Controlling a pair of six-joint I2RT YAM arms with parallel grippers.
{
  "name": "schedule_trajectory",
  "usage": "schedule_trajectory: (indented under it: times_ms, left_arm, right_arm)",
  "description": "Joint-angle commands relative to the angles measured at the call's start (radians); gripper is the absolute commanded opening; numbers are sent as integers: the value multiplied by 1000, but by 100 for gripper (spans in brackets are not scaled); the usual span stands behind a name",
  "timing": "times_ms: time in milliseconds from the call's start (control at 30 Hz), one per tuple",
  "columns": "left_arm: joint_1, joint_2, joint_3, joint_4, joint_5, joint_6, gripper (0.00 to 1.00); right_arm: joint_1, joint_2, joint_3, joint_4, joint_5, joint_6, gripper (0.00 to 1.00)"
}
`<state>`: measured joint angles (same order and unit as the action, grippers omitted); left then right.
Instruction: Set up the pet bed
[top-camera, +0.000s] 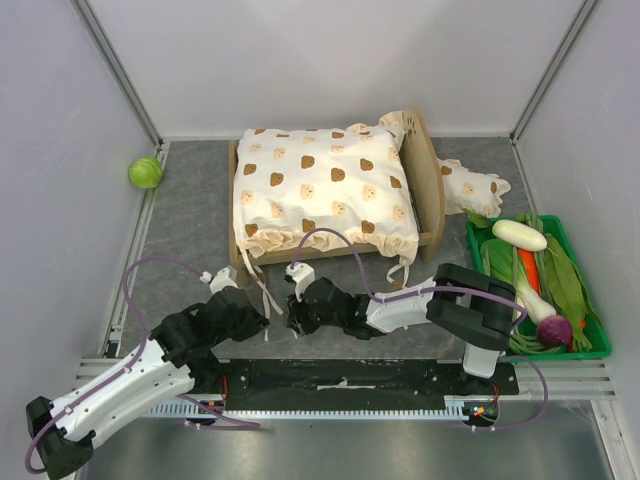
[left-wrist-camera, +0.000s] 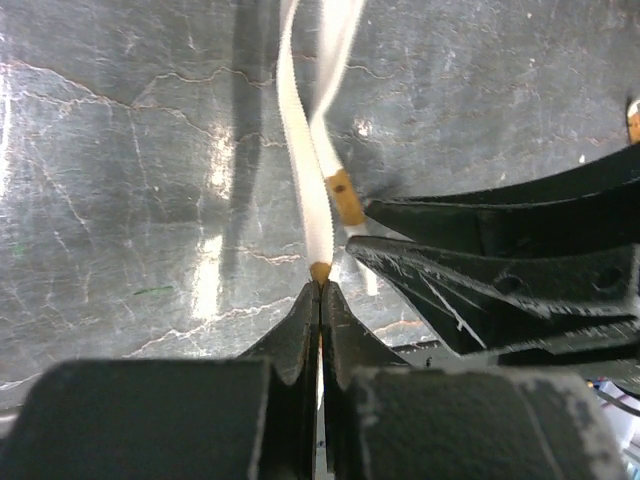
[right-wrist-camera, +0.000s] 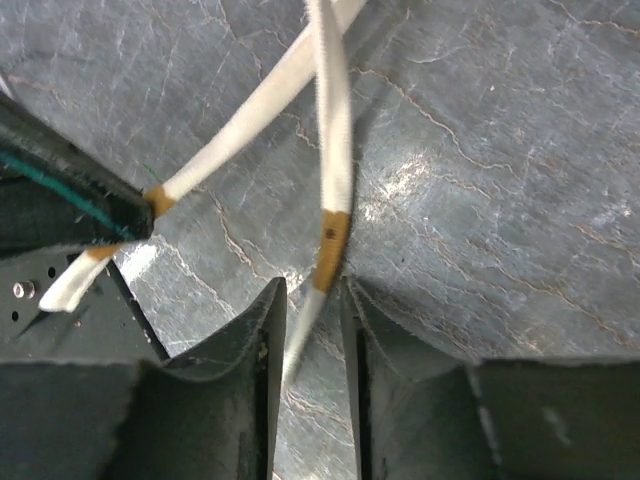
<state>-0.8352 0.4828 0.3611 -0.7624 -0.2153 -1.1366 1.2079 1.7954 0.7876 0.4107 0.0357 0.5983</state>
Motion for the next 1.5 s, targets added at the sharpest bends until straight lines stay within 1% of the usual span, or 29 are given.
schedule_trajectory:
  times_ms: [0, 33, 67, 133, 200, 267, 433, 633, 733, 867, 967, 1033, 1167, 1233, 1267, 1400, 1467]
  left_arm:
    - [-1, -33, 52, -49, 57, -37, 2]
    - [-1, -50, 55, -69, 62, -46, 2]
    - [-1, -56, 68, -84, 63, -46, 2]
    - [-1, -75, 76, -109, 80, -55, 2]
    - [-1, -90, 85, -126, 80, -63, 2]
    - [-1, -87, 96, -143, 82, -68, 2]
    - [-2, -67, 125, -155, 148, -61, 2]
    - [-1, -62, 144, -204, 73, -69, 2]
    - [-1, -18, 147, -198, 34, -65, 2]
    - [-1, 45, 128, -150, 28, -48, 2]
    - [-2, 65, 104, -112, 44, -37, 2]
    - [-1, 59, 96, -106, 60, -37, 2]
    - [-1, 2, 98, -109, 79, -38, 2]
    - [-1, -18, 98, -120, 88, -45, 2]
    - [-2, -29, 98, -126, 90, -46, 2]
    - [-1, -94, 105, -147, 96, -52, 2]
    - [-1, -113, 116, -164, 97, -55, 2]
  right_arm:
    - [9, 42, 13, -13, 12, -5, 30]
    - [9, 42, 12, -13, 7, -6, 17]
    - [12, 41, 6, -13, 7, -9, 12]
    - [10, 35, 1, -16, 7, -14, 2]
    - [13, 21, -8, -19, -2, -25, 0]
    - [15, 9, -24, -21, -8, -28, 0]
    - [19, -22, -39, -10, -20, -35, 0]
    - [21, -60, -42, 2, -33, -40, 0]
    - [19, -108, -50, -7, 1, -43, 0]
    - [10, -218, -12, -24, 0, -74, 0]
    - [1, -267, 50, -24, -19, -91, 0]
    - [-1, -268, 88, -23, -25, -101, 0]
    - [-25, -181, 202, -6, -65, -111, 0]
    - [-36, -137, 228, 39, -89, -89, 0]
    - [-44, -84, 266, 40, -108, -81, 0]
    - [-47, 45, 346, 75, -196, -28, 0]
    - [-44, 109, 375, 77, -206, -12, 0]
